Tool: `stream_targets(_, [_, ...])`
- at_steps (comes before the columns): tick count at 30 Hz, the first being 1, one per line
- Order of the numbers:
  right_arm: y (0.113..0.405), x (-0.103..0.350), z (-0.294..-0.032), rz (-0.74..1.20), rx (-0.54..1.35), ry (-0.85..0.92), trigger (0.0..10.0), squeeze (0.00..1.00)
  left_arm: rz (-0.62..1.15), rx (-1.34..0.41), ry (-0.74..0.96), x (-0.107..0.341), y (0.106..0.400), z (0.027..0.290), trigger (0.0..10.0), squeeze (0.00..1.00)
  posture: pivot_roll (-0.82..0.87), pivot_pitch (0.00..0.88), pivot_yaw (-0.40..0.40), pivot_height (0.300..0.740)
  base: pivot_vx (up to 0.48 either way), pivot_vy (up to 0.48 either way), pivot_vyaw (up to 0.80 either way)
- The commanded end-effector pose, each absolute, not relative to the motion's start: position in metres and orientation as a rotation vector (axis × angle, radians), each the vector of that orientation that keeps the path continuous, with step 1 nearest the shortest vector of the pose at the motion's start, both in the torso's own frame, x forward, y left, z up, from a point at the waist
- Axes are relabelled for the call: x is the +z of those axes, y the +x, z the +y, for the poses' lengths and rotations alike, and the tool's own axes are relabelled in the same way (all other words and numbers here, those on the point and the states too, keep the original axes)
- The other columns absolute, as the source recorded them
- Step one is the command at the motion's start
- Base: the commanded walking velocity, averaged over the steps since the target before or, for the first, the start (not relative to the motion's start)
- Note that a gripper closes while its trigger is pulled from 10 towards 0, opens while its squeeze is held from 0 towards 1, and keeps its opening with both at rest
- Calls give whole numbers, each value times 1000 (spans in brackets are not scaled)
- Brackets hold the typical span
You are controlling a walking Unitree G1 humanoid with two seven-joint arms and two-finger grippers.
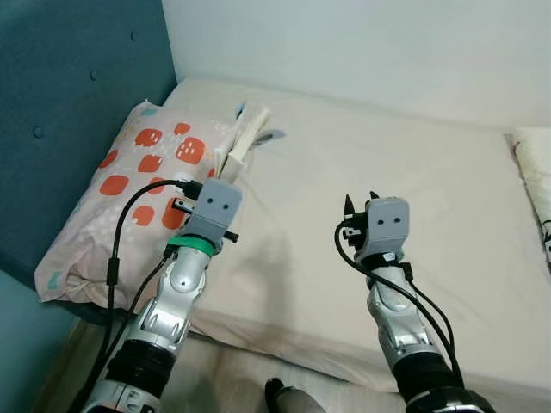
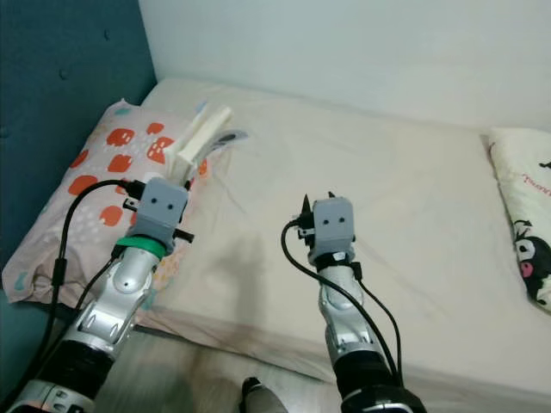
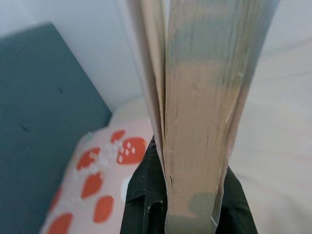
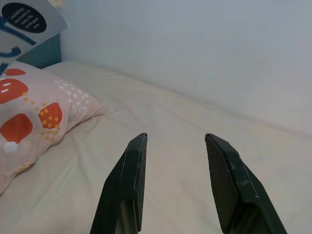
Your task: Clean up the room
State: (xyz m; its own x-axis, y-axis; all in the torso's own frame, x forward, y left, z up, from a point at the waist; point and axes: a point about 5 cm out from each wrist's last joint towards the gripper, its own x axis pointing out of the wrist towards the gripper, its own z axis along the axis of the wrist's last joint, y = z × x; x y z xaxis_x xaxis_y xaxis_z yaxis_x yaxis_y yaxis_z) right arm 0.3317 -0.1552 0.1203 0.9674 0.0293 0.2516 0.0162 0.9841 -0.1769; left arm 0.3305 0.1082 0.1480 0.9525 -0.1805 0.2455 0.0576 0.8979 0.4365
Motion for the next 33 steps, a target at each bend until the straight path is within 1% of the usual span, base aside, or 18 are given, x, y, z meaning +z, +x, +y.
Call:
stream_targets(1, [329, 113, -157, -230, 1, -178, 10000, 0, -364, -172, 522, 146, 323, 100, 10000, 0, -141, 96, 46, 715, 0, 0, 0])
stream_targets(2, [329, 113, -157, -230, 1, -178, 10000, 0, -364, -172, 522, 146, 323, 100, 10000, 0, -141, 96, 46, 715, 0, 0, 0])
stream_targets(4, [329, 113, -157, -229, 2, -179, 10000, 0, -416, -199, 600, 143, 319, 95, 10000, 0, -141, 97, 43, 705, 0, 0, 0])
stream_targets(5, [329, 113, -157, -229, 2, -179, 10000, 0, -416, -199, 600, 143, 319, 95, 10000, 0, -141, 97, 43, 705, 0, 0, 0])
stream_targets(8, [329, 113, -158, -226, 3, -182, 10000, 0, -521, -231, 752, 141, 313, 87, 10000, 0, -141, 97, 40, 690, 0, 0, 0])
stream_targets(9, [329, 113, -158, -226, 3, -182, 10000, 0, -521, -231, 752, 141, 313, 87, 10000, 0, -141, 97, 40, 690, 0, 0, 0])
stream_targets(10, [329, 113, -158, -224, 3, -184, 10000, 0, -571, -251, 824, 138, 309, 84, 10000, 0, -141, 97, 40, 680, 0, 0, 0])
stream_targets(11, [329, 113, -158, -224, 3, -184, 10000, 0, -582, -256, 840, 137, 308, 84, 10000, 0, -141, 97, 40, 675, 0, 0, 0])
stream_targets(12, [329, 113, -158, -224, 3, -184, 10000, 0, -582, -256, 840, 137, 308, 84, 10000, 0, -141, 97, 40, 675, 0, 0, 0])
stream_targets(14, [329, 113, -158, -224, 4, -186, 10000, 0, -568, -270, 896, 127, 307, 83, 10000, 0, -143, 96, 40, 665, 0, 0, 0])
stream_targets(16, [329, 113, -158, -224, 4, -186, 10000, 0, -568, -270, 896, 127, 307, 83, 10000, 0, -143, 96, 40, 665, 0, 0, 0])
stream_targets(17, [329, 113, -158, -224, 4, -187, 10000, 0, -542, -263, 932, 121, 308, 84, 10000, 0, -145, 96, 40, 660, 0, 0, 0])
stream_targets(18, [329, 113, -158, -224, 4, -187, 10000, 0, -542, -263, 932, 121, 308, 84, 10000, 0, -145, 96, 40, 660, 0, 0, 0])
stream_targets(22, [329, 113, -158, -222, 7, -189, 10000, 0, -399, -211, 1072, 102, 317, 94, 10000, 0, -144, 93, 37, 640, 0, 0, 0])
stream_targets(23, [329, 113, -158, -222, 7, -189, 10000, 0, -399, -211, 1072, 102, 317, 94, 10000, 0, -144, 93, 37, 640, 0, 0, 0])
stream_targets(25, [330, 113, -158, -223, 9, -190, 10000, 0, -376, -184, 1133, 98, 319, 98, 10000, 0, -145, 92, 38, 625, 0, 0, 0])
stream_targets(33, [329, 114, -157, -226, 11, -190, 10000, 0, -385, -138, 1147, 100, 323, 100, 10000, 0, -145, 92, 42, 590, 0, 0, 0])
